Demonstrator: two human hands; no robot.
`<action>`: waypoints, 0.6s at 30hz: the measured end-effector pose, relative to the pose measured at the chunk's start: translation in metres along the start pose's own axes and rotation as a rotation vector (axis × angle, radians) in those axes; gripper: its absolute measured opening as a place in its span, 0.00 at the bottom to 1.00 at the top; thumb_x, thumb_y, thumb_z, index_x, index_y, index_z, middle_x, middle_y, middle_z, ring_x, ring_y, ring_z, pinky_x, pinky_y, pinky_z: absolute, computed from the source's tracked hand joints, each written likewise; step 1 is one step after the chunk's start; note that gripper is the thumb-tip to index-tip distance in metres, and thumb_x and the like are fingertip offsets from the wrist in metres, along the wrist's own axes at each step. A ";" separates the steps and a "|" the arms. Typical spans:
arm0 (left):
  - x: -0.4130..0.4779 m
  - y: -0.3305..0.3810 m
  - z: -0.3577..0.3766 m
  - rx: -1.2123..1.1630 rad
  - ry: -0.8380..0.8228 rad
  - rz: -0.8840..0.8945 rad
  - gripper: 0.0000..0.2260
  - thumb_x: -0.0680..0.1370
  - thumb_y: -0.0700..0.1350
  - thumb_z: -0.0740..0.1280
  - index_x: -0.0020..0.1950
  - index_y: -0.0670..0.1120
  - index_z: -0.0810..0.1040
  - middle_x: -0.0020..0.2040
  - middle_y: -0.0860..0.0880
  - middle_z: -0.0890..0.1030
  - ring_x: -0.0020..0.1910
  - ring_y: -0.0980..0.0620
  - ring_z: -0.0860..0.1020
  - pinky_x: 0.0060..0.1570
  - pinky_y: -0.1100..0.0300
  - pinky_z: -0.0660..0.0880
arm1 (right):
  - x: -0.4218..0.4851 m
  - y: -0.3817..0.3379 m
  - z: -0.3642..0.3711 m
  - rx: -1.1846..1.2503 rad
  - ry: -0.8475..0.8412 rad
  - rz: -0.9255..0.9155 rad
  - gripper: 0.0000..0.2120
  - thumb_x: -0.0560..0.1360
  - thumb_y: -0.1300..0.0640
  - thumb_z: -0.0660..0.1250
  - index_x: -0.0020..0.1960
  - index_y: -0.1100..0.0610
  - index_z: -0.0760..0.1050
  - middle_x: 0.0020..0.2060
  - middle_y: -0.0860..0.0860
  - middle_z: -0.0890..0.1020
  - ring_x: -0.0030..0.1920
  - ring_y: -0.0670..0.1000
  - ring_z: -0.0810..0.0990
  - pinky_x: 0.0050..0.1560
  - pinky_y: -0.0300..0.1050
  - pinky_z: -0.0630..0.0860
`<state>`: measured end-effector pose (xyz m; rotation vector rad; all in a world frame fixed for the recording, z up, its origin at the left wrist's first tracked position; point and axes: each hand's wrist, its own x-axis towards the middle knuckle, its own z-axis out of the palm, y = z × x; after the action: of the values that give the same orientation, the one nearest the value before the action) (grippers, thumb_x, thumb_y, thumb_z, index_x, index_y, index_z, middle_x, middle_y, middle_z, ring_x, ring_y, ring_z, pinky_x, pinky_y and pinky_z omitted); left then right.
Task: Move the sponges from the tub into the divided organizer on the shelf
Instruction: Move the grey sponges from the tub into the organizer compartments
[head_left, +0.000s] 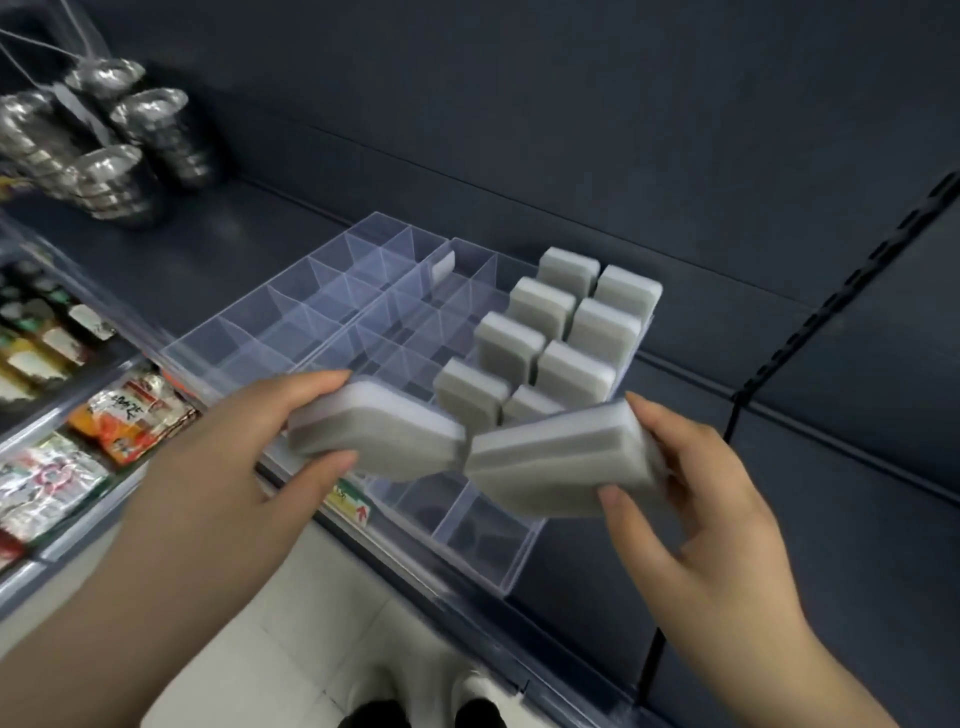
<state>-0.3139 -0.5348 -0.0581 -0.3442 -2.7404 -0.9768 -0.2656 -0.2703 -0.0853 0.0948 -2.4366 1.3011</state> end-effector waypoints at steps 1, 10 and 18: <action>0.005 -0.001 0.000 -0.008 -0.022 0.013 0.19 0.67 0.60 0.62 0.57 0.74 0.66 0.55 0.77 0.69 0.55 0.75 0.68 0.46 0.67 0.67 | 0.001 -0.001 0.002 -0.005 -0.001 0.013 0.25 0.68 0.57 0.67 0.62 0.41 0.65 0.54 0.35 0.74 0.55 0.34 0.72 0.51 0.23 0.66; 0.056 -0.019 -0.003 -0.102 -0.250 0.235 0.18 0.69 0.56 0.63 0.57 0.72 0.69 0.55 0.78 0.68 0.55 0.78 0.66 0.50 0.84 0.59 | -0.004 -0.033 0.024 -0.179 0.077 0.124 0.24 0.67 0.59 0.66 0.62 0.46 0.68 0.56 0.35 0.72 0.54 0.33 0.71 0.51 0.21 0.64; 0.090 -0.054 -0.009 -0.247 -0.398 0.436 0.22 0.68 0.57 0.65 0.62 0.66 0.70 0.57 0.74 0.71 0.57 0.75 0.68 0.54 0.82 0.58 | -0.020 -0.074 0.062 -0.367 0.264 0.245 0.25 0.66 0.62 0.65 0.60 0.44 0.71 0.53 0.34 0.73 0.54 0.35 0.73 0.51 0.23 0.65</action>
<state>-0.4139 -0.5680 -0.0581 -1.2377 -2.6758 -1.2199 -0.2481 -0.3653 -0.0659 -0.4560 -2.4594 0.8661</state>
